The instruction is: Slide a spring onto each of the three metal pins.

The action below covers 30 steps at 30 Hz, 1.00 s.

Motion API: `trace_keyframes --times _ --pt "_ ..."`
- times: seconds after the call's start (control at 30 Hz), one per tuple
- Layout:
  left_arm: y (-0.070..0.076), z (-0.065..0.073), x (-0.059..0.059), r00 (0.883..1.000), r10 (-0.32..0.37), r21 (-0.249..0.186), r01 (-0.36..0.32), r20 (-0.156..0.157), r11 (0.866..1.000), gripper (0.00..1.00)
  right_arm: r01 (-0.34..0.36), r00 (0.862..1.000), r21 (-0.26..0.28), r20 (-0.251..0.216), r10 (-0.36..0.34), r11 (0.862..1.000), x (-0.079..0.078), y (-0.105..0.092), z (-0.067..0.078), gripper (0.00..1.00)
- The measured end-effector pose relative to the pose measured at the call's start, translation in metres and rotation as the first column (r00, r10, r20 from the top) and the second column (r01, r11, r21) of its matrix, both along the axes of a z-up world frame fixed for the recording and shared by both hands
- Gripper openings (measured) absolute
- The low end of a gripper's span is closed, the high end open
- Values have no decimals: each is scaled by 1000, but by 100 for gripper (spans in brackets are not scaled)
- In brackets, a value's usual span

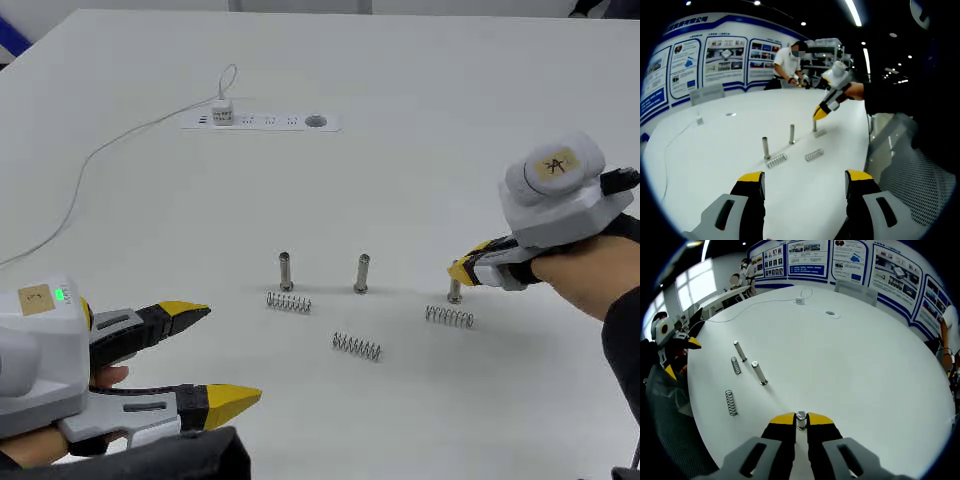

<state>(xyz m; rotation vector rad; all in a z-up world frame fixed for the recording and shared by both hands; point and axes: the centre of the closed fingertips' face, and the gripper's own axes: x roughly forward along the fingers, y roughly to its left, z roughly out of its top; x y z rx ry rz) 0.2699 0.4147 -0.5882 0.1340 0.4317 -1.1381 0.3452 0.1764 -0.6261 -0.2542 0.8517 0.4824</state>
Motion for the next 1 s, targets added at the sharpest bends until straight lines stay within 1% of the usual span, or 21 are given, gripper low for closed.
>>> trace_keyframes --times 0.23,0.53,0.63,0.8,1.0 --pt "0 1 0 1000 -1 4 1 3 1000 66 -14 1000 -6 0 14 1000 -6 -3 0 9" --pt "1 2 0 1000 2 4 -2 10 1000 66 -39 999 -15 4 39 999 -7 0 0 9" --pt "1 2 0 1000 3 4 -3 10 1000 66 -42 999 -12 4 42 999 -8 1 1 11" --pt "1 1 0 1000 2 6 -2 9 1000 66 -46 999 -12 13 46 999 -9 2 3 12" --pt "0 0 0 1000 -4 12 4 8 1000 66 -44 999 -5 20 44 999 -15 -3 6 13"
